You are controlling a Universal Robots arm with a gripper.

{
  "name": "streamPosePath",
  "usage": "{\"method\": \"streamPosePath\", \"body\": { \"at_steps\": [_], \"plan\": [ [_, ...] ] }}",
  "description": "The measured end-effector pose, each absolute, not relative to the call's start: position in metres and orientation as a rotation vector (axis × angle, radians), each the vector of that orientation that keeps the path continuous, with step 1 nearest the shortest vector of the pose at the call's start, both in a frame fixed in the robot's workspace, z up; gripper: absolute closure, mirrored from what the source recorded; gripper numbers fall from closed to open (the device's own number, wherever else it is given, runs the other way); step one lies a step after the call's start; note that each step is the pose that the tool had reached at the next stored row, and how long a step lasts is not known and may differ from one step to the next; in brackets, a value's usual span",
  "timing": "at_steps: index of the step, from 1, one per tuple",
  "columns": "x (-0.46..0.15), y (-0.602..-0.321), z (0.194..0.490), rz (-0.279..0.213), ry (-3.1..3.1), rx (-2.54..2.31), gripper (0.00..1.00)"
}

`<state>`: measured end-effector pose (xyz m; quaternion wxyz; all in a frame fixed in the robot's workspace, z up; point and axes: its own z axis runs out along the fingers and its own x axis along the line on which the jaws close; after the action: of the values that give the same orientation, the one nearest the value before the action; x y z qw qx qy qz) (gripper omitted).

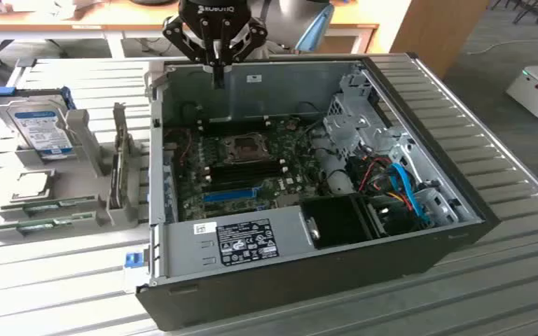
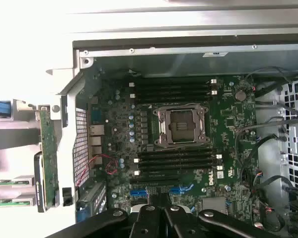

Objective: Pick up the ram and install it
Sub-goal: 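Reach for the ram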

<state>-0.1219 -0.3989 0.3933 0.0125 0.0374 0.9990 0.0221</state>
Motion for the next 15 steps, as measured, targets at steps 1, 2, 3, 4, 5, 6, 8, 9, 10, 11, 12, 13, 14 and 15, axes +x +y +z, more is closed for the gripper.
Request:
{"method": "streamPosePath", "body": {
  "at_steps": [1,2,3,4,5,6,8,9,10,11,12,13,14,15],
  "plan": [
    [-0.1219,-0.3989,0.3933,0.069,3.114,0.117,0.89],
    [-0.1219,-0.3988,0.3933,0.069,3.114,0.117,0.89],
    [-0.1219,-0.3988,0.3933,0.069,3.114,0.117,0.89],
    [-0.1219,-0.3989,0.3933,0.069,3.114,0.117,0.89],
    [-0.1219,-0.3989,0.3933,0.069,3.114,0.117,0.89],
    [-0.1219,-0.3989,0.3933,0.069,3.114,0.117,0.89],
    [-0.1219,-0.3989,0.3933,0.069,3.114,0.117,0.89],
    [-0.1219,-0.3989,0.3933,0.069,3.114,0.117,0.89],
    [-0.1219,-0.3989,0.3933,0.069,3.114,0.117,0.89],
    [-0.1219,-0.3989,0.3933,0.069,3.114,0.116,0.89],
    [-0.1223,-0.3988,0.3933,0.069,3.114,0.117,0.89],
    [-0.1229,-0.3988,0.3933,0.069,3.114,0.117,0.89],
    [-0.1237,-0.3989,0.3932,0.069,3.114,0.117,0.89],
    [-0.1247,-0.3989,0.3932,0.069,3.114,0.117,0.89]
  ]
}}
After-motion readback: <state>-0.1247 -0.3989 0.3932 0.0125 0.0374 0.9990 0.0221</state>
